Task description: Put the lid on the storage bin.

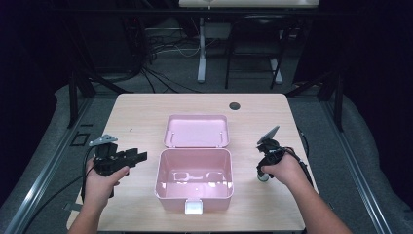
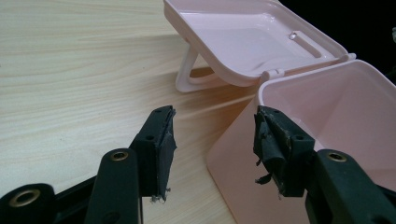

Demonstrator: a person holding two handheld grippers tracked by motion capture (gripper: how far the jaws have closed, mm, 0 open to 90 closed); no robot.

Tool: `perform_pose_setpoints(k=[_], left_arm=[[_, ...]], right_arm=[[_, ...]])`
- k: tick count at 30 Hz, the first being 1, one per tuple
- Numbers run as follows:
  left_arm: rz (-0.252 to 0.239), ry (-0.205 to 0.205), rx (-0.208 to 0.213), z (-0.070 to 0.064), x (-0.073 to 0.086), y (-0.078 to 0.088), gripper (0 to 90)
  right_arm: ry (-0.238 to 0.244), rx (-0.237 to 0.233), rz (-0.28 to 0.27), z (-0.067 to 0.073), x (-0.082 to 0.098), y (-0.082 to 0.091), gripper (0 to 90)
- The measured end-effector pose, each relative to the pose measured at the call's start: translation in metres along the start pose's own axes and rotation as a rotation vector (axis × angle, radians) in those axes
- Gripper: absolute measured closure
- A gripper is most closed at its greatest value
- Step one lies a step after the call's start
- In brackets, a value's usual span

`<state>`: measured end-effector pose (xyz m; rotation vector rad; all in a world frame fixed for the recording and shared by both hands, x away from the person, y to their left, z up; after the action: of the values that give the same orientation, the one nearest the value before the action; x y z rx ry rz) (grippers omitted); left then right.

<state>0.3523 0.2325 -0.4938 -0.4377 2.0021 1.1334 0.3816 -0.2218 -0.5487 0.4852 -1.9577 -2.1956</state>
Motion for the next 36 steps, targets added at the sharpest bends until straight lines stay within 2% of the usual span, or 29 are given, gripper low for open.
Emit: perform_pose_setpoints(k=[4, 8, 9, 14, 17, 20, 27, 32, 36], left_arm=[[0.002, 0.001, 0.002, 0.001, 0.000, 0.000, 47.9], [0.001, 0.005, 0.002, 0.001, 0.000, -0.001, 47.9], [0.002, 0.004, 0.003, 0.001, 0.000, -0.001, 47.9], [0.002, 0.002, 0.003, 0.001, 0.000, 0.000, 47.8], [0.000, 0.004, 0.001, 0.001, 0.000, 0.000, 47.7], [0.001, 0.005, 0.001, 0.002, 0.000, 0.000, 47.5], [0.003, 0.004, -0.004, 0.002, 0.001, -0.001, 46.8], [0.000, 0.007, -0.003, 0.003, 0.001, -0.001, 46.5], [-0.002, 0.008, -0.003, 0.003, 0.001, 0.000, 46.4]], right_arm=[[0.004, -0.002, 0.009, -0.001, 0.000, 0.000, 49.9], [-0.004, -0.010, -0.007, 0.001, -0.001, 0.003, 50.0], [0.010, -0.013, -0.010, 0.000, -0.001, 0.004, 49.9], [0.020, -0.017, 0.008, 0.003, -0.002, 0.012, 49.9], [0.029, -0.019, -0.010, 0.006, -0.003, 0.016, 50.0], [0.045, -0.018, 0.004, 0.008, -0.004, 0.023, 49.9], [0.083, -0.018, -0.008, 0.019, -0.005, 0.036, 50.0], [0.121, -0.010, 0.009, 0.029, -0.006, 0.049, 50.0], [0.142, -0.014, -0.010, 0.036, -0.009, 0.056, 50.0]])
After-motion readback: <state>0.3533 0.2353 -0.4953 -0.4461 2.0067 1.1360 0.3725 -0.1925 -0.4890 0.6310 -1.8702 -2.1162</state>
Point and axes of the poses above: each handheld gripper's, and its own axes: y roughly backward along the jaws, x roughly out of its underside, z roughly to its left, the point moved 4 cm from there along -y, roughly forward along the jaws, and after that the axes turned 3 degrees about -x, right-handed, at the moved point
